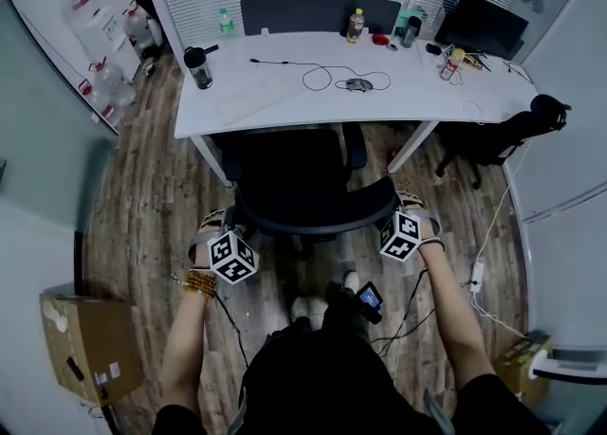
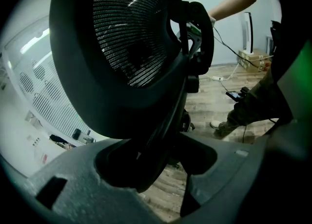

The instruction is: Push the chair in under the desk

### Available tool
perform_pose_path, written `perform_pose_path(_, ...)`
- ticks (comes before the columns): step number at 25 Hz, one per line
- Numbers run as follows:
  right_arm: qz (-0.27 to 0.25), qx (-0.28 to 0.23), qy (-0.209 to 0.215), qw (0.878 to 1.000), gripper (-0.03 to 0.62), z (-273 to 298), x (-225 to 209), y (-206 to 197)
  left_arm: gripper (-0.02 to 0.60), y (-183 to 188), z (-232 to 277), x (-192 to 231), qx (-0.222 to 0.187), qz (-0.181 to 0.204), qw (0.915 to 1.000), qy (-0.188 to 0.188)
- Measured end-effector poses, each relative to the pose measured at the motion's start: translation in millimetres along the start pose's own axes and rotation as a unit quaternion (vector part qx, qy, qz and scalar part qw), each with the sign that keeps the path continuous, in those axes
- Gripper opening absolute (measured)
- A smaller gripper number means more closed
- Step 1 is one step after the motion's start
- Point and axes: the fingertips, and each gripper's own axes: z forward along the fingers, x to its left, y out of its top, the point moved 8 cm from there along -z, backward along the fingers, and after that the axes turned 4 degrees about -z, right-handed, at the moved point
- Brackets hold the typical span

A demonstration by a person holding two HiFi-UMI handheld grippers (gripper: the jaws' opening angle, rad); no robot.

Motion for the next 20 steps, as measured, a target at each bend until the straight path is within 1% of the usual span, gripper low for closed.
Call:
perform_pose_path(6, 0.001, -0.004, -0.009, 1.000, 0.218, 8.7, -12.1, 2.4, 0.255, 1.4, 8.8, 13.8, 0.003, -0.003, 1.0000, -0.002)
perform_pose_path(13, 0.005, -0.012, -0.007, 1.000, 0.219, 9.6, -22.5, 7.5, 0.255, 4.6, 15.2, 23.9, 0.010, -0.007, 0.9999, -0.008)
perform_pose_path(20, 0.006, -0.012, -0.003, 1.000, 0.221, 19.6, -36.9, 3.0, 0.255, 10.8, 25.6, 32.1, 0.018, -0.015, 0.9997, -0.010)
